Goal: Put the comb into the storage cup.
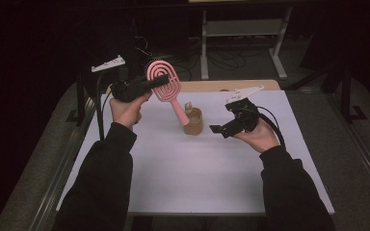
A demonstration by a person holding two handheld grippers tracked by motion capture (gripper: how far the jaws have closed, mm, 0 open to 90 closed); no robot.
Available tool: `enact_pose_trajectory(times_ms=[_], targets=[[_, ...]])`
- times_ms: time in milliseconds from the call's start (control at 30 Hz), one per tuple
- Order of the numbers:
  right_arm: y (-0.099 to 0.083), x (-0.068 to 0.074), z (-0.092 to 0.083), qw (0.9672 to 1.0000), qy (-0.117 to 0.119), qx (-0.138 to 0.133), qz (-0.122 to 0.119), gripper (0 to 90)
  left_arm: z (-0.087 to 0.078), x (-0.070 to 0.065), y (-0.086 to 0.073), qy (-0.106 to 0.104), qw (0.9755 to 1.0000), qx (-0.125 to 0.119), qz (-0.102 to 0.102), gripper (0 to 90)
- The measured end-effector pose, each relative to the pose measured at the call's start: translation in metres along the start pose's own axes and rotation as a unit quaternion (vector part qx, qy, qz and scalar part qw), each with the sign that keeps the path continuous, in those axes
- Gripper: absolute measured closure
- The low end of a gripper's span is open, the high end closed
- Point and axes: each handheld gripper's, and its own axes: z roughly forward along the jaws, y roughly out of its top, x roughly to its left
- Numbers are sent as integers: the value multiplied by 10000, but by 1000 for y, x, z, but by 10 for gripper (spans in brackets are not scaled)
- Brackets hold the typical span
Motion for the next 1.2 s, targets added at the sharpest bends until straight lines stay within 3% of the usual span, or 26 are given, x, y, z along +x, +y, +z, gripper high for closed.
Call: enact_pose_trajectory(times_ms=[267, 600, 700, 1200], targets=[[-25, -11, -14, 9995, -53, -106, 305, 0, 1, 4, 3, 40, 10000, -57, 48, 632], [-45, -14, -23, 9989, -68, -103, 450, 0, 6, 6, 18, 46, 9997, -167, 178, 632], [-54, -14, -28, 9985, -77, -155, 525, 0, 7, 5, 25, -17, 9994, -220, 274, 633], [-88, -14, -40, 9955, -88, -362, 872, 0, 17, 7, 38, 153, 9971, -357, 660, 633]])
